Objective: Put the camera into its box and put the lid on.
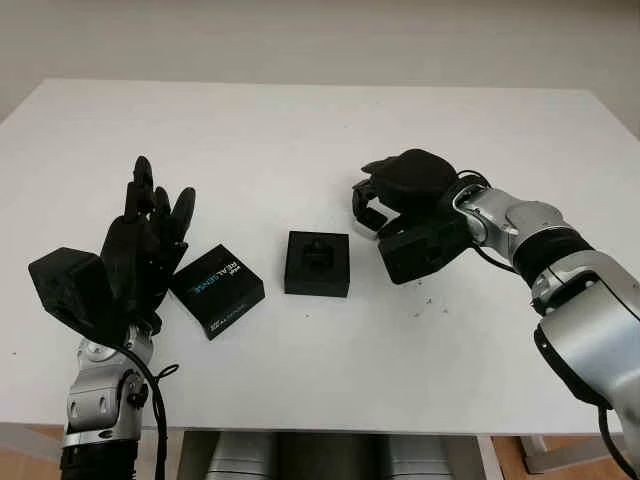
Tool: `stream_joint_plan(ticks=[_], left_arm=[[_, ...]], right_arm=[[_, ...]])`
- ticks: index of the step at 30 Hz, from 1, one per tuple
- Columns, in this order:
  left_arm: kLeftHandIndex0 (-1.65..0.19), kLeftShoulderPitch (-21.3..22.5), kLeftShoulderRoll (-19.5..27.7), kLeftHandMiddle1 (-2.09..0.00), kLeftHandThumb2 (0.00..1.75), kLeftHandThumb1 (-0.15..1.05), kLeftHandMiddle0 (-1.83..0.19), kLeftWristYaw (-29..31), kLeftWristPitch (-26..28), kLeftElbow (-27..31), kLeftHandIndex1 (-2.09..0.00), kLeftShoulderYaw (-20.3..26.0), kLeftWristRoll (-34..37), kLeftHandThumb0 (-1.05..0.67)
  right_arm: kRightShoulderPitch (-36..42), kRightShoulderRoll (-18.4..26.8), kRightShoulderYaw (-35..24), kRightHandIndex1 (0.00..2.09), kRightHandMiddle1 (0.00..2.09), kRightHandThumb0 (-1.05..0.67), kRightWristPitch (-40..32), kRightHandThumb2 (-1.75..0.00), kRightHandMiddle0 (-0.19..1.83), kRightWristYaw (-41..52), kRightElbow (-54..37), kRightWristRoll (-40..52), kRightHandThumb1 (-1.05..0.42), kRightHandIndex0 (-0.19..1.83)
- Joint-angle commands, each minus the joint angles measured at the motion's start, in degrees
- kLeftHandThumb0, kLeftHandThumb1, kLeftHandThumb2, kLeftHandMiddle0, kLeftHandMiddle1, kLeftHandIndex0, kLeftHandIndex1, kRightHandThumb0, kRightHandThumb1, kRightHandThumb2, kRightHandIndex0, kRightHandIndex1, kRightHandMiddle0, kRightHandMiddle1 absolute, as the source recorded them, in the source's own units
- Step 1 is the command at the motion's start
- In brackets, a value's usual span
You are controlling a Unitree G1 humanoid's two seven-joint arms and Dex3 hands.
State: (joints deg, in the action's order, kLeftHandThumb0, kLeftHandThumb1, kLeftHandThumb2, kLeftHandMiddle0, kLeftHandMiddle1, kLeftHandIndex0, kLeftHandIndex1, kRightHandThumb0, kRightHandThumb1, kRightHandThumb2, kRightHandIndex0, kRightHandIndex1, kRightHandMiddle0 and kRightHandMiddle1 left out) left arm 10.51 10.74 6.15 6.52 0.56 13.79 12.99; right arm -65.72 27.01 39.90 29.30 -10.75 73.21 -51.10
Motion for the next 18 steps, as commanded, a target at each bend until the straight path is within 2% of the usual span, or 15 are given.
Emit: stream_joint_plan(ticks=[1, 11, 18], left_arm=[[0.17, -0.4, 0.0, -0.05, 0.25, 1.05, 0.19, -0.1, 0.2, 1.0, -0.05, -0.1, -0.2, -0.64], [0.16, -0.2, -0.3, -0.05, 0.24, 1.05, 0.18, -0.4, 0.2, 1.0, -0.06, -0.3, -0.3, -0.64], [0.17, -0.3, -0.5, -0.05, 0.24, 1.05, 0.18, -0.8, 0.5, 1.2, -0.05, -0.7, -0.6, -0.65]], right_arm=[[0.5, 1.1, -1.3, 0.06, 0.92, -0.33, -0.5, -0.06, 0.55, 1.3, 0.6, 1.4, -0.94, 0.36], [2.8, 1.5, -6.7, 0.05, 0.93, -0.3, -1.6, -0.06, 0.55, 6.3, 0.3, 8.0, -0.93, 0.36], [5.6, 0.8, -12.3, 0.06, 1.15, -0.31, -2.3, -0.05, 0.46, 9.6, 0.0, 14.5, -0.94, 0.35]])
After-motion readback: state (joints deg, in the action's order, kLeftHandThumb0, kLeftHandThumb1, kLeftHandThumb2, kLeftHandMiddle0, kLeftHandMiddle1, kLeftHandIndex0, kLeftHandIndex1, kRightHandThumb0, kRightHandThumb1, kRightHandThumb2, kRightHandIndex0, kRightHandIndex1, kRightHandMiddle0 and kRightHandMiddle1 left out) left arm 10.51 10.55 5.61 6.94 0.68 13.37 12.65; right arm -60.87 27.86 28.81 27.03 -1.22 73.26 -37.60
